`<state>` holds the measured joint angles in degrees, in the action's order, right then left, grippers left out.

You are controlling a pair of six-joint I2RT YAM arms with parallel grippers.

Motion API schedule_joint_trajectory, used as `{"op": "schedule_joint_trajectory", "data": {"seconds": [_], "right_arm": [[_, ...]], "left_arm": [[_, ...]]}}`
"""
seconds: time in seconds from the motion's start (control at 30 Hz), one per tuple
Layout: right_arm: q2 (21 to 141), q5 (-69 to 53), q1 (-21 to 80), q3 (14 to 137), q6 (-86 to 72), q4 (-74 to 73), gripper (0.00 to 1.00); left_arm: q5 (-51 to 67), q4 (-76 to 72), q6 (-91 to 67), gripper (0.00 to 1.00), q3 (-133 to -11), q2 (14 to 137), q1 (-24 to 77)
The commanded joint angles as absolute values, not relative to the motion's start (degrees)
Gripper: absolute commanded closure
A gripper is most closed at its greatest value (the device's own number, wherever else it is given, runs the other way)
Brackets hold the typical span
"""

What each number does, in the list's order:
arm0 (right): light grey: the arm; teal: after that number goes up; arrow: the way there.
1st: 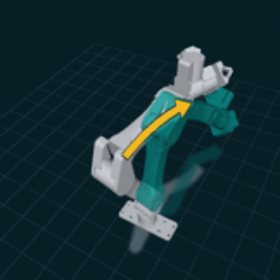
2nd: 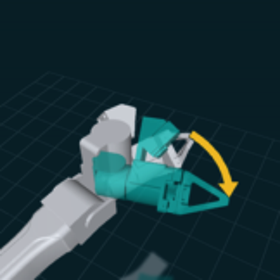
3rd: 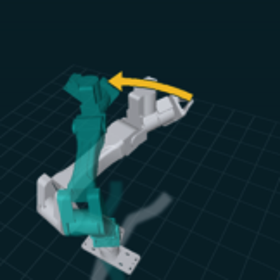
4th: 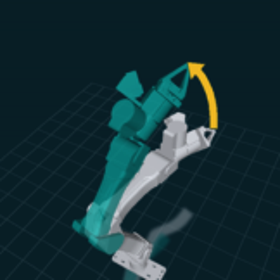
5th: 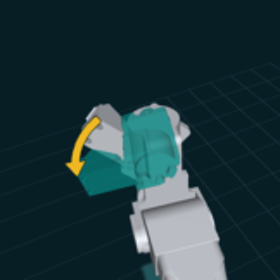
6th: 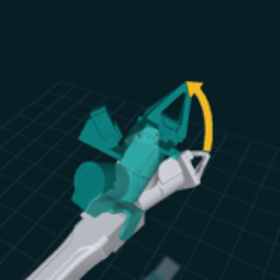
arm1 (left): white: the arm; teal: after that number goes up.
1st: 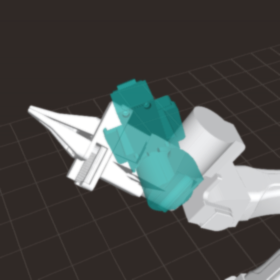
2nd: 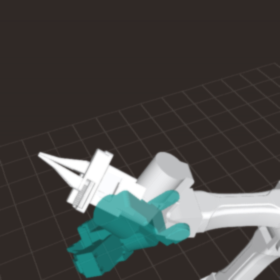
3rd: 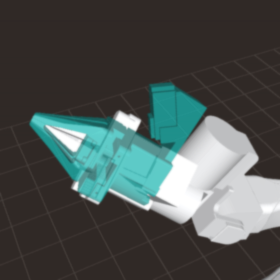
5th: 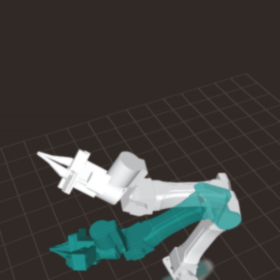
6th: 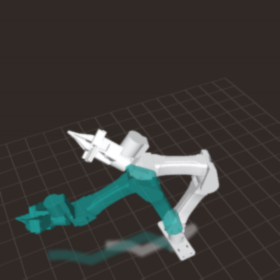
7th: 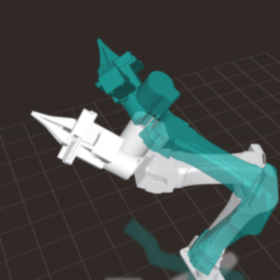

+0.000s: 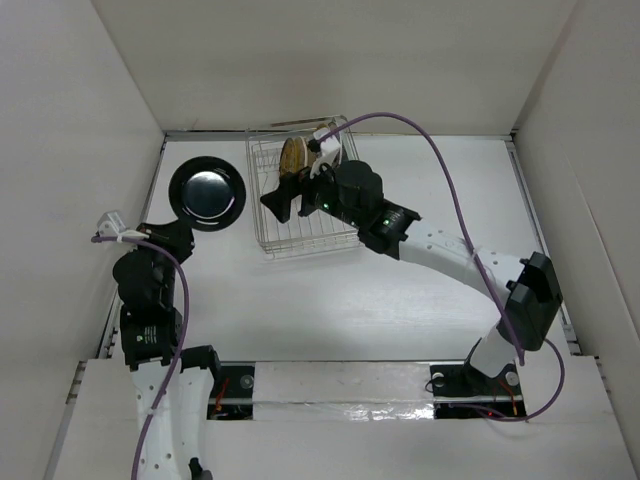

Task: Load the plates into the dish rack

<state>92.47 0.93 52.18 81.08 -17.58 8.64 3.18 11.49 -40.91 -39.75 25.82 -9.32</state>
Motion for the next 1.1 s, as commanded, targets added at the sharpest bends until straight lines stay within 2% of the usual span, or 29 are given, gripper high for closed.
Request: {"op": "schedule_joint_trajectory", "data": {"seconds": [0.0,0.23,0.47,0.57,0.6,0.63,0.67,0.7,0.77,0.8,0.83,0.9,0.93,1.07], "right_arm": [[94.5,-7.5,50.1,87.0,-16.3,7.4,0.00],[95.5,-20.9,46.6,87.4,-19.3,12.6,0.00],[101.0,-25.0,44.9,89.9,-21.7,12.2,0.01],[103.1,-29.7,44.9,90.4,-23.4,14.4,0.06],[103.5,-30.7,44.9,90.9,-23.6,15.0,0.11],[103.8,-31.5,44.9,91.1,-24.5,15.7,0.29],[104.0,-32.6,44.9,91.0,-25.0,16.4,0.40],[104.0,-32.8,44.9,90.9,-25.4,17.7,0.63],[103.9,-32.0,44.4,90.3,-27.2,19.2,0.83],[104.0,-31.4,43.9,90.4,-27.8,19.9,0.99],[104.1,-30.6,43.9,91.0,-28.7,19.8,1.00],[104.4,-26.0,43.9,92.3,-28.7,17.7,1.00],[104.7,-23.8,43.9,93.3,-28.3,16.4,1.00],[108.4,-4.7,43.9,101.4,-25.6,7.1,1.00]], "left_arm": [[13.6,5.4,-35.4,1.00,-41.0,27.6,-8.9],[20.4,1.3,-35.7,1.00,-40.0,29.3,-8.9],[27.2,-3.9,-35.8,1.00,-38.1,31.2,-8.9],[30.0,-5.5,-35.5,1.00,-37.2,32.3,-8.9],[30.5,-5.9,-35.7,1.00,-36.8,32.5,-8.9],[30.8,-6.1,-35.7,1.00,-36.7,32.7,-8.9],[30.7,-6.2,-35.5,1.00,-36.5,33.1,-8.9],[30.4,-6.2,-34.8,1.00,-36.6,33.4,-8.9],[29.6,-4.7,-33.2,1.00,-37.7,34.6,-8.9],[29.2,-4.0,-32.5,0.95,-38.0,35.0,-8.9],[27.3,-3.4,-31.2,0.78,-38.2,35.2,-8.9],[23.7,-2.0,-30.2,0.64,-38.8,34.6,-8.9],[19.1,-1.5,-28.9,0.52,-39.0,34.4,-8.9],[10.5,1.2,-27.4,0.47,-38.5,31.7,-8.9]]}}
